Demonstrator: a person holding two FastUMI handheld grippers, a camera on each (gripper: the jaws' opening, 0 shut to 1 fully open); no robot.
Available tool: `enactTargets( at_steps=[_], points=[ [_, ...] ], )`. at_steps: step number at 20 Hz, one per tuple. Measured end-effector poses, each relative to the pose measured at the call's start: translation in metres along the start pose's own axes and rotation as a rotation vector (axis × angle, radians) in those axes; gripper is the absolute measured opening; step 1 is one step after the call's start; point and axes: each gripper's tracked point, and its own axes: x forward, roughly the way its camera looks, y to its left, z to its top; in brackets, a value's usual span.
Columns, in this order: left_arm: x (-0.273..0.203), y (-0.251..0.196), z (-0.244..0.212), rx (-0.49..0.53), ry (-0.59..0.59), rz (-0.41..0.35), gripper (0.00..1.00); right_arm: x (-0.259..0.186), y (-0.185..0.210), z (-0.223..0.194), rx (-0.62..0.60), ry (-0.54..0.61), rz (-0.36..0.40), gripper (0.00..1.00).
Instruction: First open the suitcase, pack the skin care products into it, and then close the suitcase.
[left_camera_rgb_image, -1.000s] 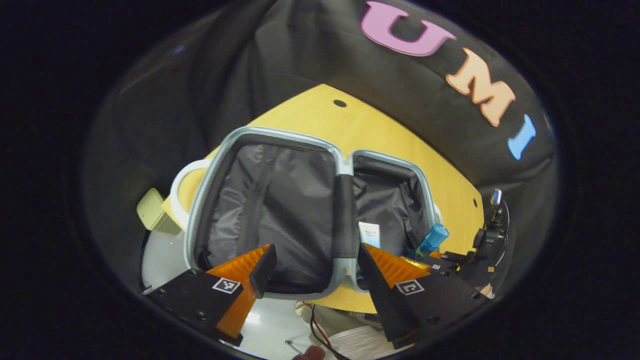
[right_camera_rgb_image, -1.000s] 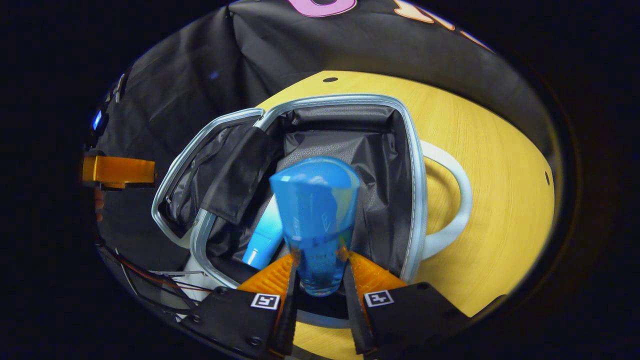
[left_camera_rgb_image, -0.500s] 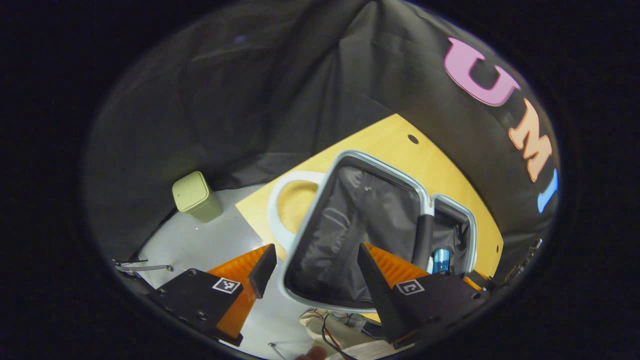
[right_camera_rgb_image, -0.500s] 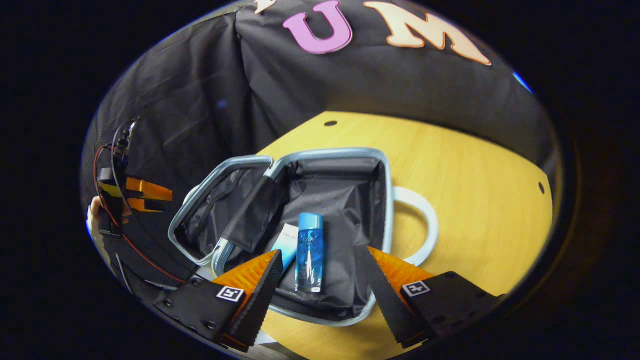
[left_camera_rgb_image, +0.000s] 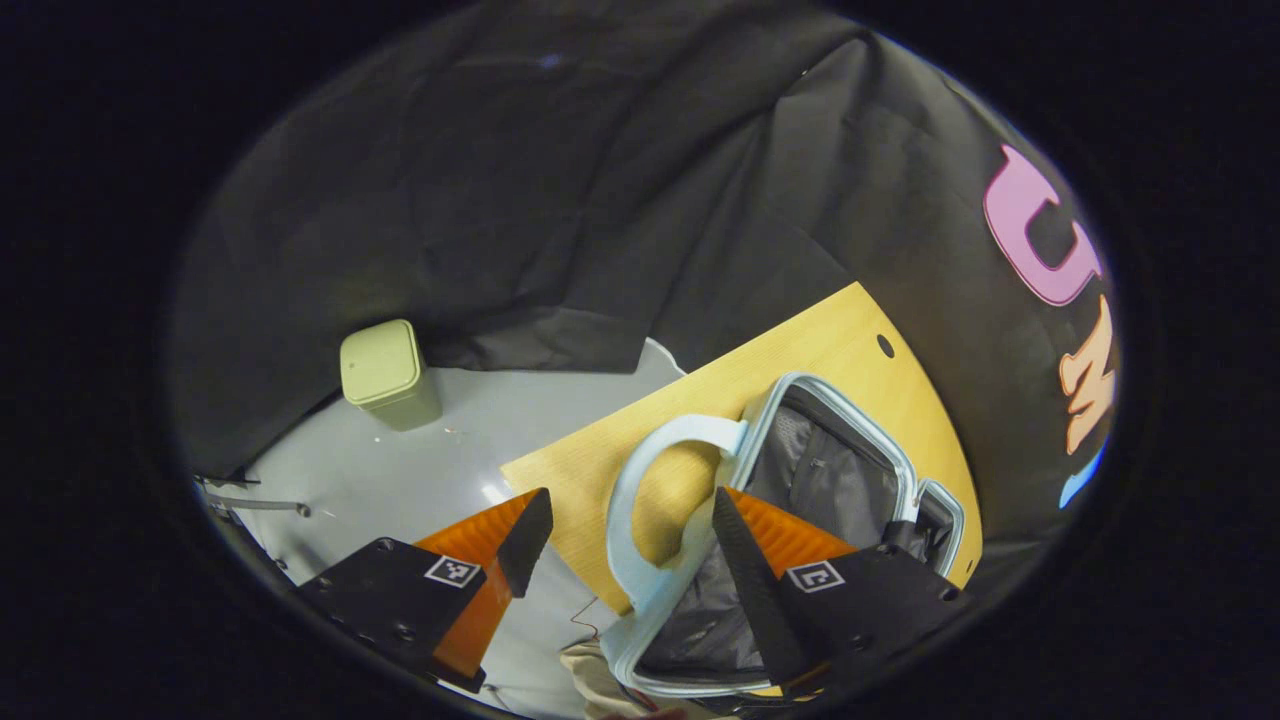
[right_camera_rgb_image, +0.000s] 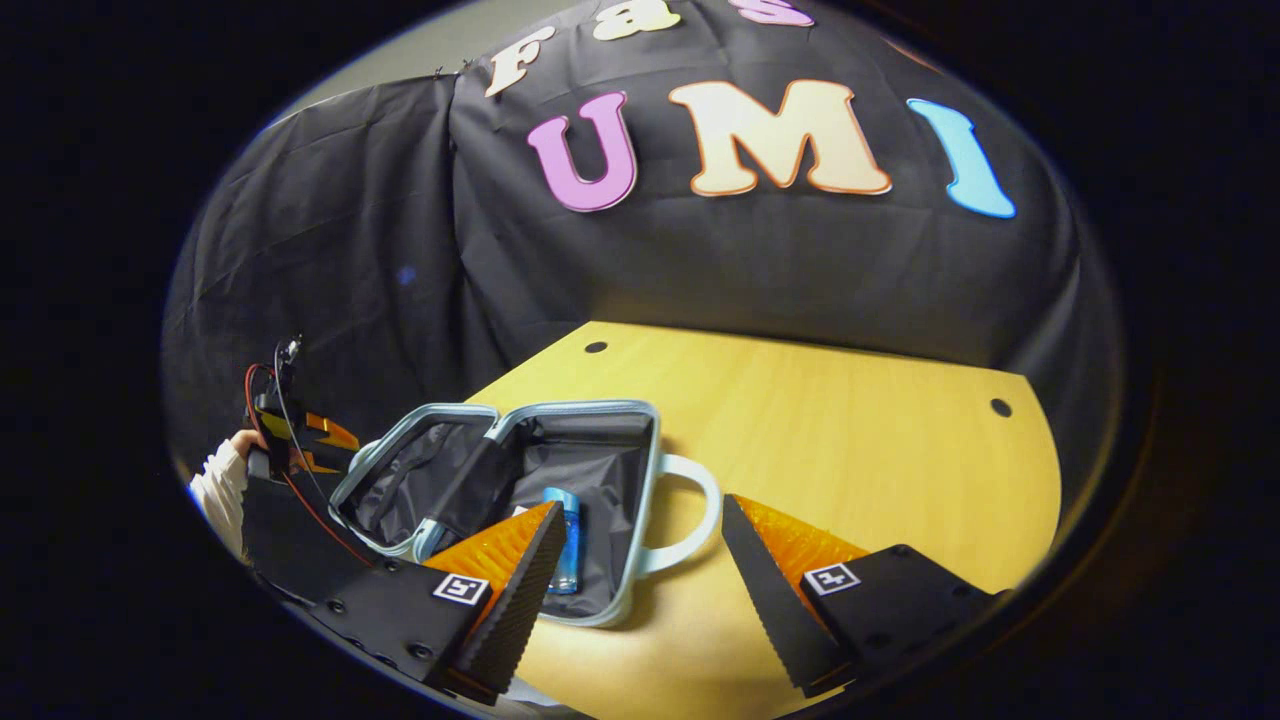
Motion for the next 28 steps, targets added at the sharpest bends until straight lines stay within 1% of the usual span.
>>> enactTargets(
  at_steps=[1, 2, 3, 4, 5, 7, 8, 9, 10, 11, 12, 13, 14, 15, 16, 17, 18, 19, 20, 21, 22, 23, 25, 26, 27, 28],
  points=[
    [0.008, 0.001, 0.001, -0.01, 0.012, -0.008, 0.94, -0.007, -0.008, 0.003, 0.011, -0.013, -0.019, 0.98],
    [0.016, 0.002, 0.0, -0.018, 0.025, -0.011, 0.91, -0.012, -0.014, 0.006, 0.026, -0.025, -0.033, 0.98],
    [0.021, 0.003, -0.001, -0.025, 0.042, -0.013, 0.94, -0.018, -0.02, 0.007, 0.045, -0.032, -0.046, 0.98],
    [0.027, 0.002, -0.001, -0.028, 0.046, -0.02, 0.89, -0.021, -0.026, 0.006, 0.058, -0.039, -0.06, 0.98],
    [0.031, 0.001, -0.001, -0.035, 0.048, -0.031, 0.79, -0.024, -0.032, 0.006, 0.063, -0.043, -0.077, 0.98],
    [0.035, -0.003, -0.002, -0.058, 0.06, -0.062, 0.67, -0.03, -0.043, 0.005, 0.058, -0.044, -0.106, 0.98],
    [0.037, -0.004, -0.003, -0.067, 0.064, -0.08, 0.59, -0.034, -0.046, 0.004, 0.057, -0.044, -0.116, 0.98],
    [0.04, -0.004, -0.003, -0.071, 0.065, -0.088, 0.49, -0.036, -0.047, 0.003, 0.059, -0.043, -0.12, 0.98],
    [0.042, -0.001, -0.002, -0.074, 0.057, -0.079, 0.3, -0.037, -0.048, 0.001, 0.061, -0.041, -0.124, 0.94],
    [0.043, 0.0, -0.002, -0.083, 0.05, -0.088, 0.39, -0.038, -0.049, 0.0, 0.062, -0.038, -0.125, 0.94],
    [0.043, -0.002, 0.0, -0.089, 0.042, -0.104, 0.2, -0.039, -0.049, -0.003, 0.061, -0.035, -0.128, 0.99],
    [0.041, -0.003, 0.001, -0.089, 0.034, -0.126, 0.2, -0.039, -0.049, -0.005, 0.06, -0.032, -0.13, 0.94],
    [0.038, -0.005, 0.001, -0.08, 0.025, -0.146, 0.18, -0.04, -0.049, -0.006, 0.058, -0.029, -0.13, 0.98],
    [0.035, -0.007, 0.002, -0.072, 0.019, -0.156, 0.16, -0.04, -0.049, -0.007, 0.057, -0.027, -0.131, 0.94],
    [0.03, -0.011, 0.002, -0.056, 0.014, -0.164, 0.14, -0.04, -0.049, -0.007, 0.057, -0.027, -0.13, 0.98],
    [0.026, -0.015, 0.002, -0.039, 0.01, -0.165, 0.13, -0.04, -0.048, -0.006, 0.06, -0.03, -0.127, 0.94],
    [0.022, -0.019, 0.003, -0.016, 0.006, -0.164, 0.11, -0.041, -0.047, -0.006, 0.064, -0.035, -0.123, 0.98],
    [0.016, -0.022, 0.005, 0.005, -0.002, -0.159, 0.09, -0.042, -0.047, -0.005, 0.068, -0.038, -0.12, 0.94],
    [0.01, -0.027, 0.01, 0.025, -0.014, -0.16, 0.07, -0.042, -0.045, -0.005, 0.07, -0.042, -0.118, 0.98],
    [-0.001, -0.035, 0.016, 0.042, -0.03, -0.173, 0.07, -0.042, -0.045, -0.004, 0.072, -0.046, -0.116, 0.98],
    [-0.013, -0.046, 0.023, 0.052, -0.048, -0.194, 0.07, -0.043, -0.044, -0.003, 0.075, -0.051, -0.113, 0.94],
    [-0.027, -0.06, 0.029, 0.058, -0.064, -0.222, 0.07, -0.045, -0.043, -0.002, 0.078, -0.055, -0.111, 0.98],
    [-0.058, -0.092, 0.043, 0.071, -0.101, -0.293, 0.05, -0.049, -0.045, -0.002, 0.085, -0.06, -0.104, 0.98],
    [-0.073, -0.109, 0.049, 0.083, -0.115, -0.326, 0.05, -0.051, -0.046, -0.002, 0.088, -0.063, -0.103, 0.94],
    [-0.089, -0.127, 0.051, 0.099, -0.122, -0.361, 0.04, -0.052, -0.048, -0.001, 0.092, -0.07, -0.102, 0.98],
    [-0.102, -0.147, 0.052, 0.118, -0.13, -0.391, 0.04, -0.054, -0.048, 0.001, 0.099, -0.076, -0.098, 0.98]
  ],
)
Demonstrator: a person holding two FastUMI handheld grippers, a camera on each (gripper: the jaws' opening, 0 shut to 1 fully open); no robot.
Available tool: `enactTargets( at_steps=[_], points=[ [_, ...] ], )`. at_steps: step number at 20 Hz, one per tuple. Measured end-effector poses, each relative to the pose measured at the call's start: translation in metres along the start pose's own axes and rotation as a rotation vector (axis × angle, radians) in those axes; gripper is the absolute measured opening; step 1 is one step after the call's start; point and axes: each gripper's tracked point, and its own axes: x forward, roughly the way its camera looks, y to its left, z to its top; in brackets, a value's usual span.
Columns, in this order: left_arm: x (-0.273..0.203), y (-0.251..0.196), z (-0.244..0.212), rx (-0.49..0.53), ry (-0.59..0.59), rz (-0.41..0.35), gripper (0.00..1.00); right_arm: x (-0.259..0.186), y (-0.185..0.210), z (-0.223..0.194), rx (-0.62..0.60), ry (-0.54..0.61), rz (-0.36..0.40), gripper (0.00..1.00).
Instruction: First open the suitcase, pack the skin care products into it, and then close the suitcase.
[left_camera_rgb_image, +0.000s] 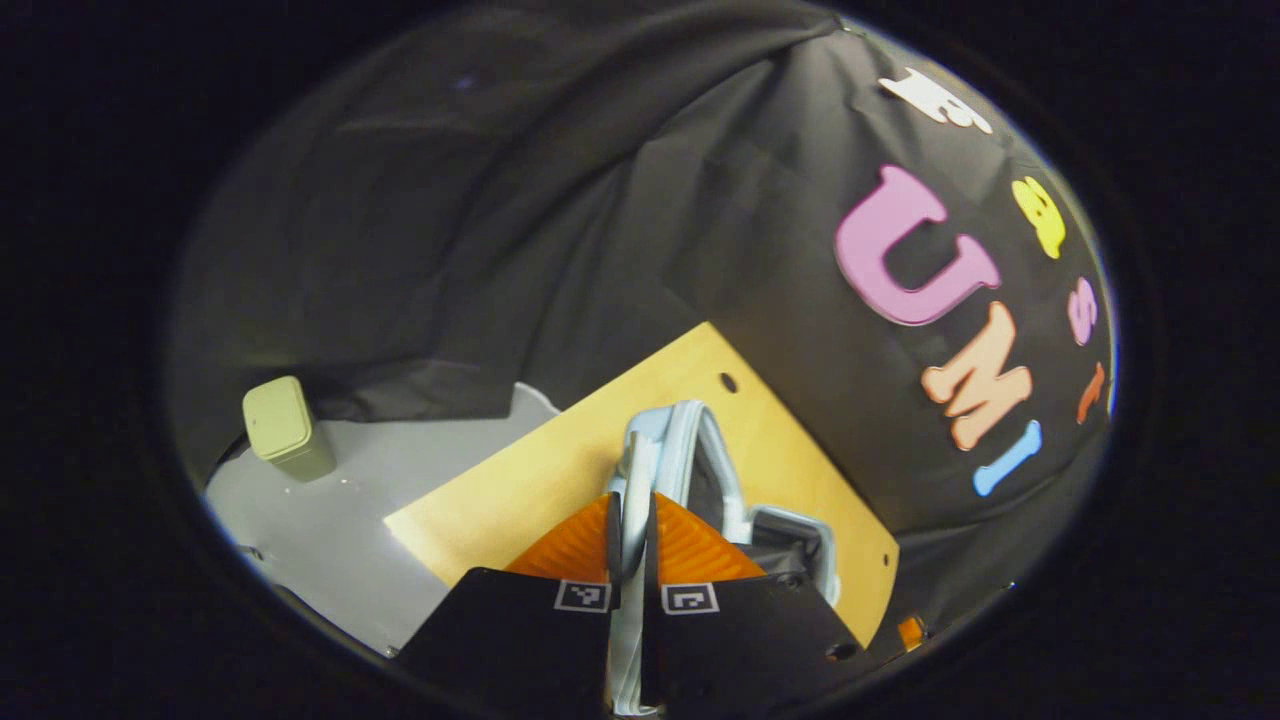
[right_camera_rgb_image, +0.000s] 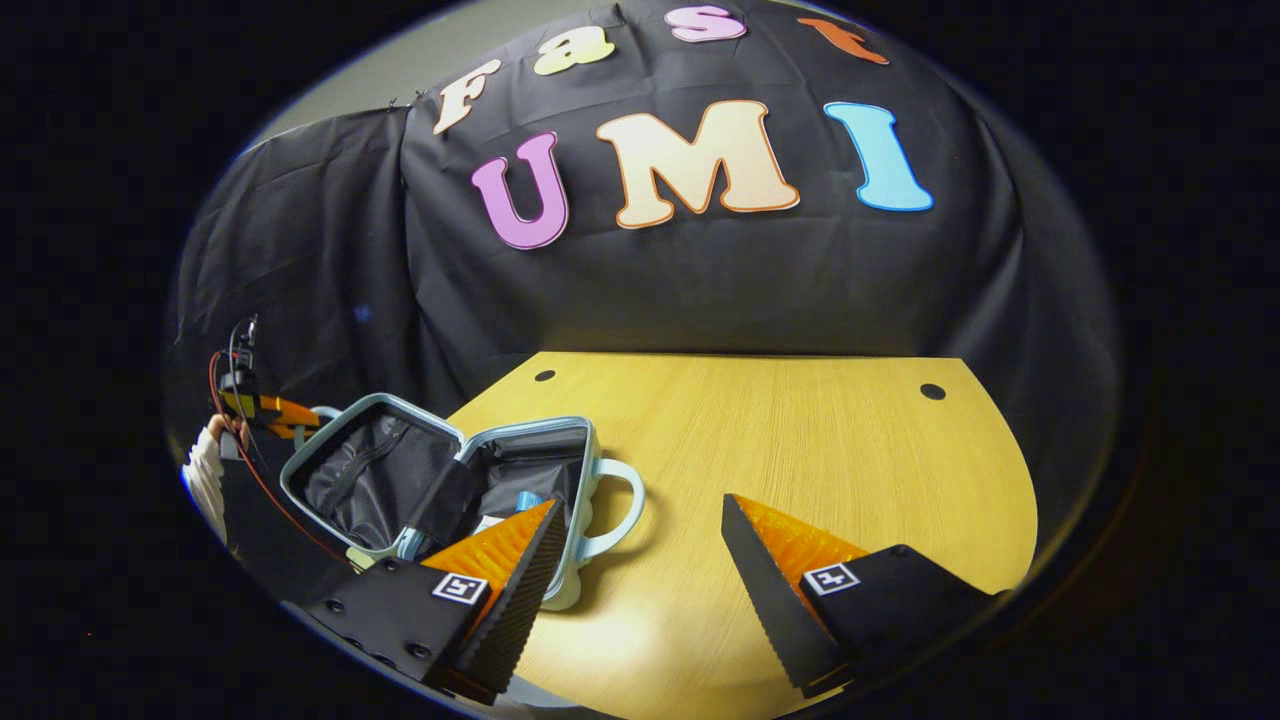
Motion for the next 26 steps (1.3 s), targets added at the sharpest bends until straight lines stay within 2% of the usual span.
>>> enactTargets(
  at_steps=[2, 3, 4, 7, 12, 15, 19, 26],
  points=[
    [-0.009, -0.047, 0.004, 0.053, -0.002, -0.055, 0.04, -0.004, -0.001, 0.003, 0.016, -0.013, 0.007, 0.98],
    [-0.013, -0.069, 0.002, 0.082, 0.0, -0.078, 0.04, -0.006, -0.003, 0.004, 0.021, -0.016, 0.006, 0.94],
    [-0.013, -0.093, -0.001, 0.117, 0.001, -0.104, 0.04, -0.009, -0.006, 0.003, 0.022, -0.019, 0.004, 0.98],
    [-0.013, -0.165, -0.016, 0.182, 0.016, -0.186, 0.04, -0.019, -0.016, 0.004, 0.011, -0.03, -0.008, 0.98],
    [0.006, -0.264, -0.077, 0.269, 0.102, -0.33, 0.04, -0.037, -0.03, 0.006, 0.009, -0.049, -0.026, 0.98],
    [0.03, -0.307, -0.117, 0.26, 0.171, -0.389, 0.05, -0.048, -0.046, 0.007, 0.004, -0.057, -0.051, 0.98],
    [0.063, -0.338, -0.175, 0.27, 0.262, -0.396, 0.05, -0.062, -0.065, 0.007, 0.017, -0.069, -0.085, 0.98],
    [0.13, -0.351, -0.278, 0.298, 0.429, -0.292, 0.05, -0.078, -0.094, -0.005, 0.046, -0.06, -0.138, 0.98]
  ],
)
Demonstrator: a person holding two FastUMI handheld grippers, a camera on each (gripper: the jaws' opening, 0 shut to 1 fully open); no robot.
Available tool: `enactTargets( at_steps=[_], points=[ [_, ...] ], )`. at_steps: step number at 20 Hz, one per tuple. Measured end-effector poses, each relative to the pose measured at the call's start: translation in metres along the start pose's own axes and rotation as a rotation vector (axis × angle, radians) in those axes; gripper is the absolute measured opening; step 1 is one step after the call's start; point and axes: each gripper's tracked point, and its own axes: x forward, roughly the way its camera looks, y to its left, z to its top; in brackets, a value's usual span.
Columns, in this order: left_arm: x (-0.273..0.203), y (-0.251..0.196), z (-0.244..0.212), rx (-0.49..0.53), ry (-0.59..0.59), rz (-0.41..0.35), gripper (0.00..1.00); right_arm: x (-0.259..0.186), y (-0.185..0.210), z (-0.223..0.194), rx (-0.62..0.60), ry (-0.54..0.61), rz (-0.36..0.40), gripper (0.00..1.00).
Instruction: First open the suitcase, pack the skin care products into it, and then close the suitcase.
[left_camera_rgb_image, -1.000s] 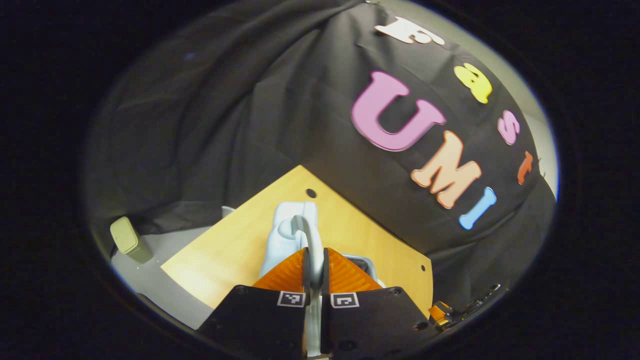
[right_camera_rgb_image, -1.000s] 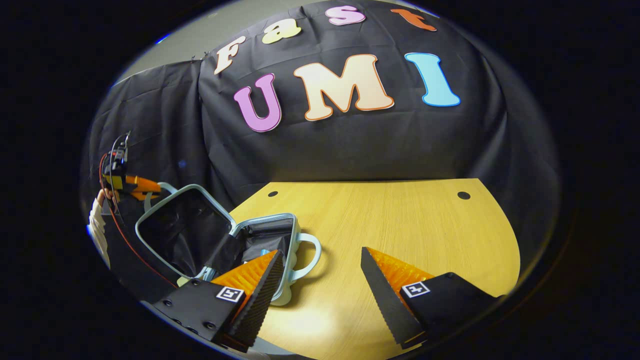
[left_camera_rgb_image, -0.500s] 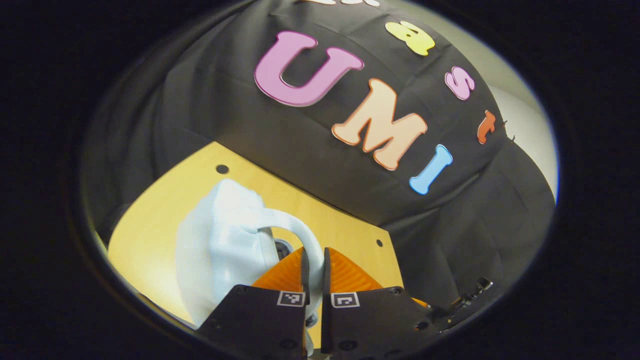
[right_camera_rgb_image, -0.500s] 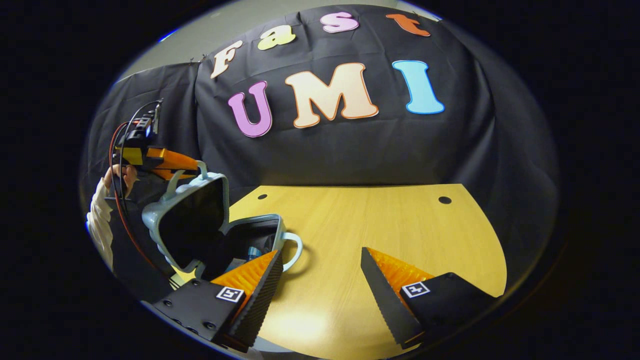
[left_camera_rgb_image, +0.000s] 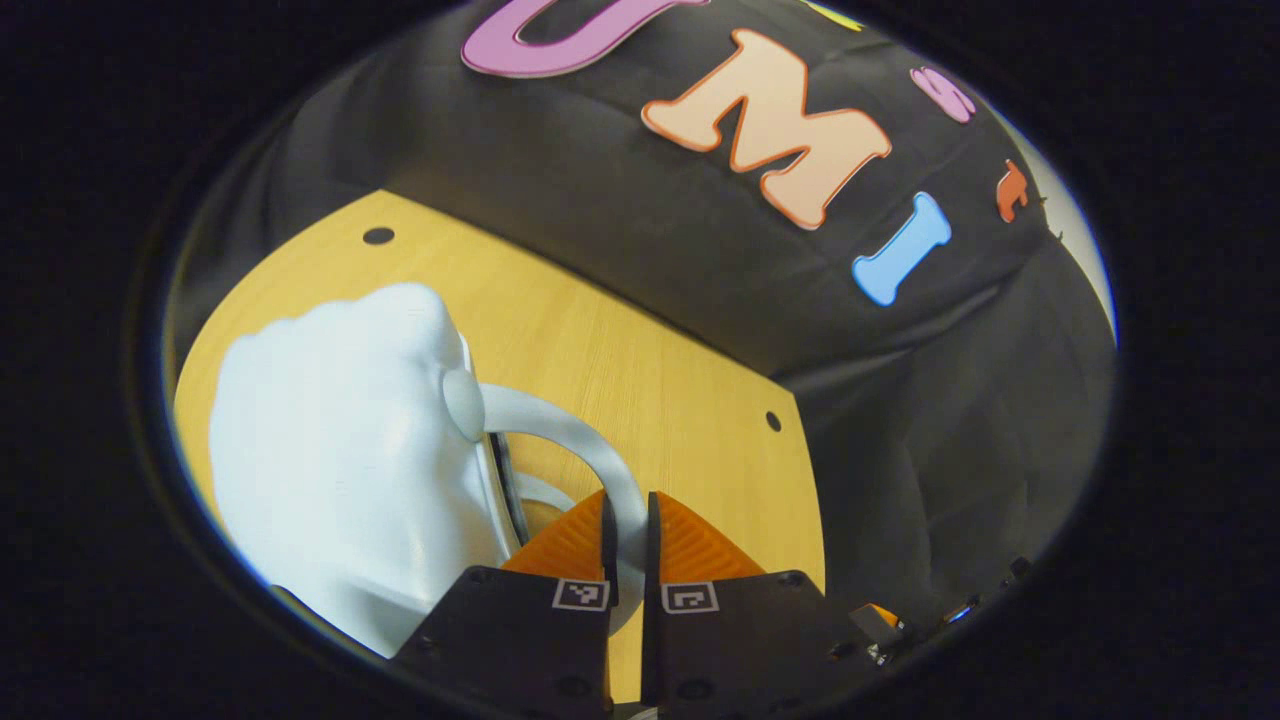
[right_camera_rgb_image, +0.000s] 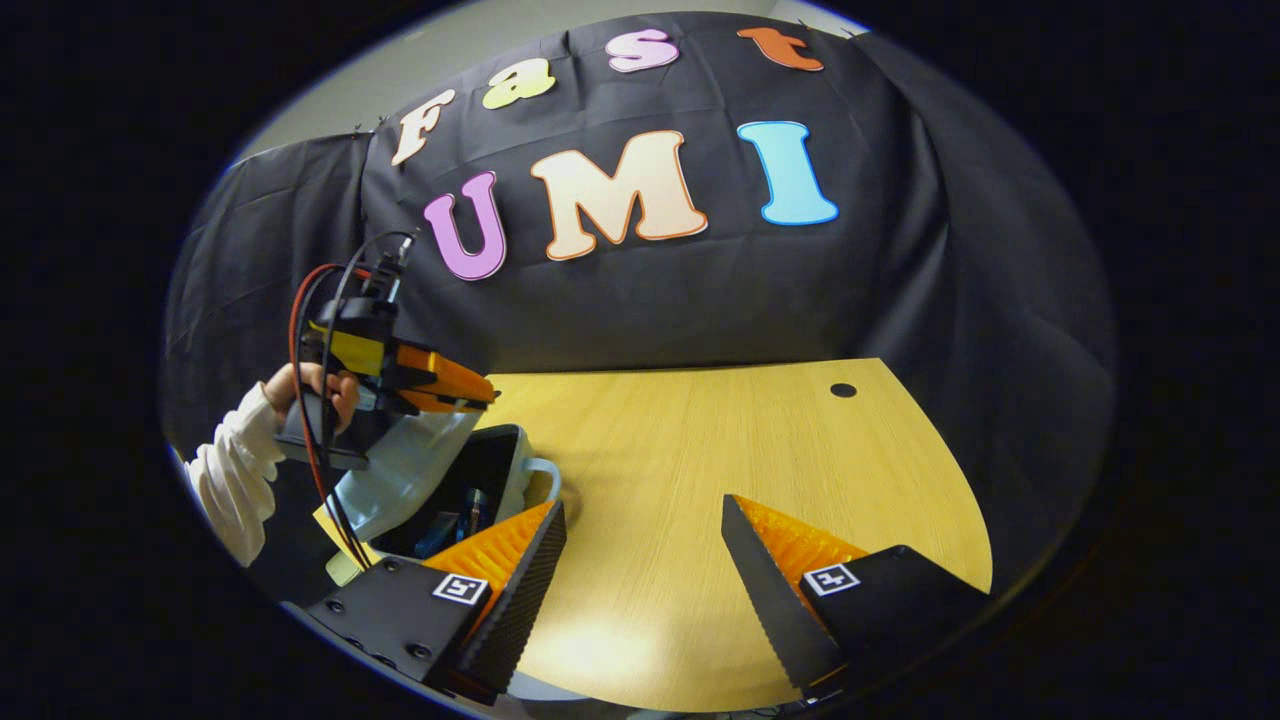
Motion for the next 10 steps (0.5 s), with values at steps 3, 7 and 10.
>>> enactTargets(
  at_steps=[3, 7, 10],
  points=[
    [0.037, 0.008, -0.024, 0.016, 0.064, 0.051, 0.05, 0.0, -0.007, -0.002, 0.025, 0.0, -0.012, 0.98],
    [0.068, 0.023, -0.045, -0.009, 0.122, 0.112, 0.07, 0.003, -0.015, -0.007, 0.017, 0.012, -0.029, 0.98],
    [0.071, 0.024, -0.048, 0.033, 0.145, 0.14, 0.1, 0.006, -0.012, -0.007, 0.02, 0.018, -0.025, 0.98]
  ],
)
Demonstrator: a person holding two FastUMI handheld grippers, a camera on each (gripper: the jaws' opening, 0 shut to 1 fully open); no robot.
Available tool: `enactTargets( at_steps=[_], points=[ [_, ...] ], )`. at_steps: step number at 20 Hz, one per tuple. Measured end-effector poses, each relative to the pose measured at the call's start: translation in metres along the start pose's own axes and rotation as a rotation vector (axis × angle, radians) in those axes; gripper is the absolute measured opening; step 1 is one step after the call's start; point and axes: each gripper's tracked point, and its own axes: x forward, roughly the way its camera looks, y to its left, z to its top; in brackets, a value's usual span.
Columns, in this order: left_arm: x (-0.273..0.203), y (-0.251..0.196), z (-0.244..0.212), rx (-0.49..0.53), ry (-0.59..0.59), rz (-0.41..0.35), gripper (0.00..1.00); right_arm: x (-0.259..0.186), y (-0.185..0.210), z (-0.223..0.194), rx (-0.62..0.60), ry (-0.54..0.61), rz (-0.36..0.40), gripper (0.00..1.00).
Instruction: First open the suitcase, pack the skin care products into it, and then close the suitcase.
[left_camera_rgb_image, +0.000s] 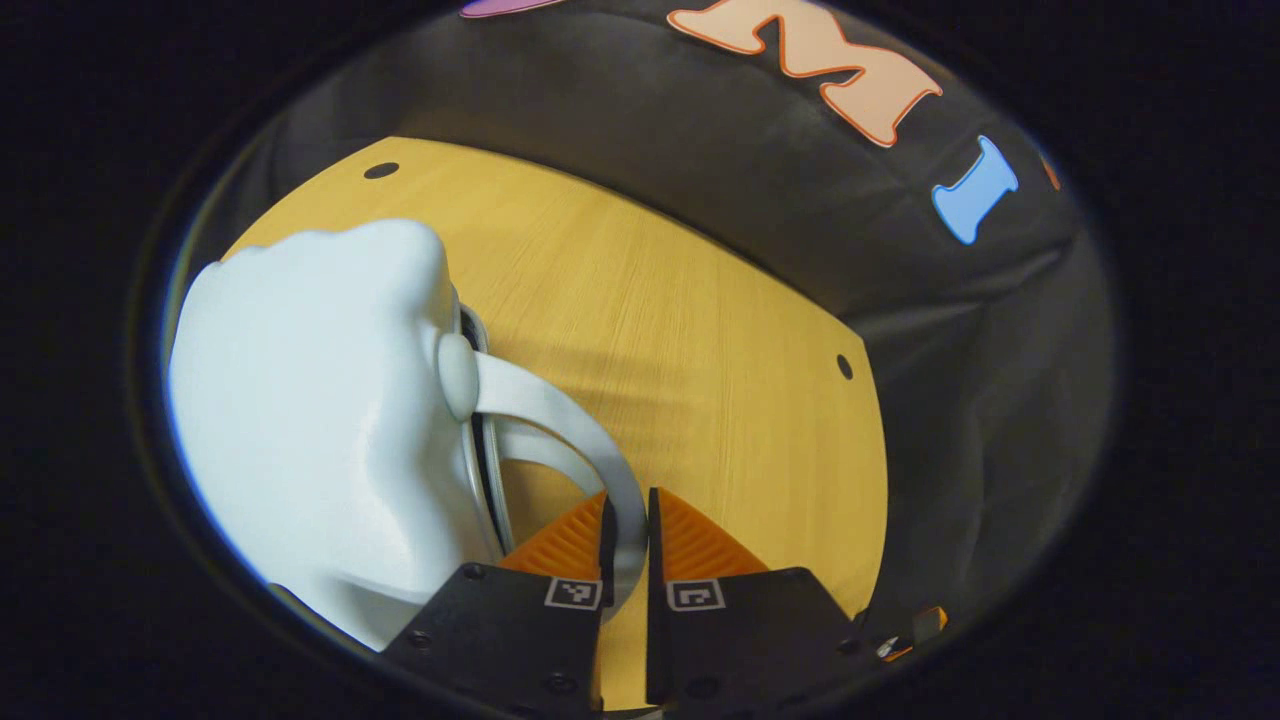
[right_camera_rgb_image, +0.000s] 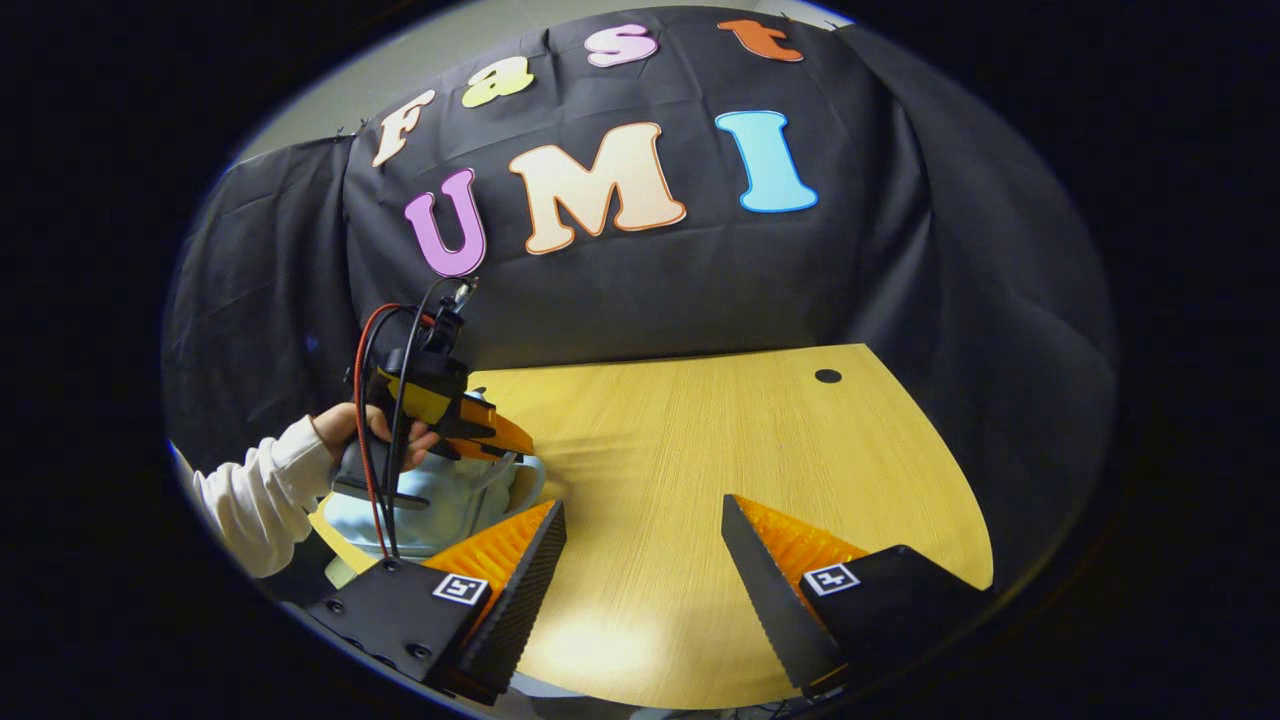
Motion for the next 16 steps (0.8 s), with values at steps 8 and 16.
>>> enactTargets(
  at_steps=[8, 16],
  points=[
    [-0.062, -0.031, 0.011, 0.212, -0.161, 0.014, 0.96, 0.001, 0.001, 0.013, -0.007, -0.037, -0.001, 0.94],
    [-0.14, -0.039, 0.008, 0.283, -0.421, 0.052, 0.96, -0.016, 0.003, 0.027, 0.005, -0.104, -0.038, 0.98]
  ],
)
